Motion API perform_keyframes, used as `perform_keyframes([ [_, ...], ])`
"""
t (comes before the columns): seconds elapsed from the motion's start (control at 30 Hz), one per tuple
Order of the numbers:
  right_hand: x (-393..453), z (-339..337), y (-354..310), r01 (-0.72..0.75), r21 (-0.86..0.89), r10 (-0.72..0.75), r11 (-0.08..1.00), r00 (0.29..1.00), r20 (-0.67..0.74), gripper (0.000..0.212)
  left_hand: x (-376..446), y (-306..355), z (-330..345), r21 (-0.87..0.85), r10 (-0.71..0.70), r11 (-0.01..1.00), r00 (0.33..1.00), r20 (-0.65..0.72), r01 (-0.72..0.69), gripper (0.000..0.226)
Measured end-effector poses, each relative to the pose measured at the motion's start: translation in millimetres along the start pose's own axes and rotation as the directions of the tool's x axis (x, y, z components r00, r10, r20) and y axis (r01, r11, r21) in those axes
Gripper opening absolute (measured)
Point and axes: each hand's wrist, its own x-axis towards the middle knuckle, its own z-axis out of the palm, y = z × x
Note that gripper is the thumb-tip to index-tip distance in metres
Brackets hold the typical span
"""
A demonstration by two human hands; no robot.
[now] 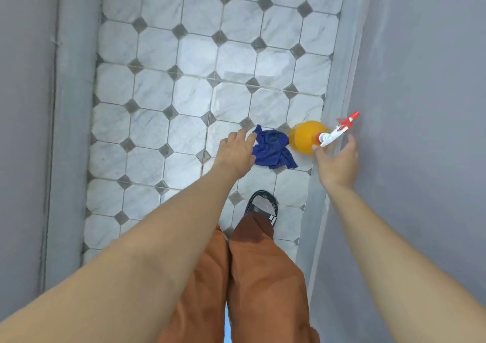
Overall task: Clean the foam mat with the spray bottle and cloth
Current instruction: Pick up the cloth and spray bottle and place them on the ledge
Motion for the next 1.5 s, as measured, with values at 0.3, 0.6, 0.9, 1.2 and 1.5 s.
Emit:
perform_keyframes([
  [0.3, 87, 85, 68, 0.12, 0.371, -0.051, 0.921, 0.98, -0.191, 0.044, 152, 10, 122, -0.057, 0.06, 0.997, 0.998, -0.002, -0.06, 0.074],
  [0.6, 98, 86, 50, 0.124, 0.233, -0.072, 0.965, 0.972, -0.222, 0.023, 153, 23, 141, -0.109, -0.002, 0.994, 0.986, 0.167, 0.021, 0.03],
  [0.9, 13, 5, -57, 0.141, 0.218, -0.12, 0.966, 0.987, -0.107, 0.025, 34, -13, -8, -0.809, -0.19, 0.459, 0.93, 0.315, 0.367, 0.032],
  [1.2, -130, -185, -278, 0.35, 0.195, -0.347, 0.916, 0.936, -0.05, 0.017, -146, -32, -326, -0.965, -0.154, 0.108, 0.963, 0.223, 0.241, 0.029],
  [1.5, -228, -330, -491, 0.542, 0.258, -0.5, 0.8, 0.839, -0.212, 0.019, -269, -43, -606, -0.963, -0.157, 0.254, 0.979, -0.133, -0.09, 0.061],
])
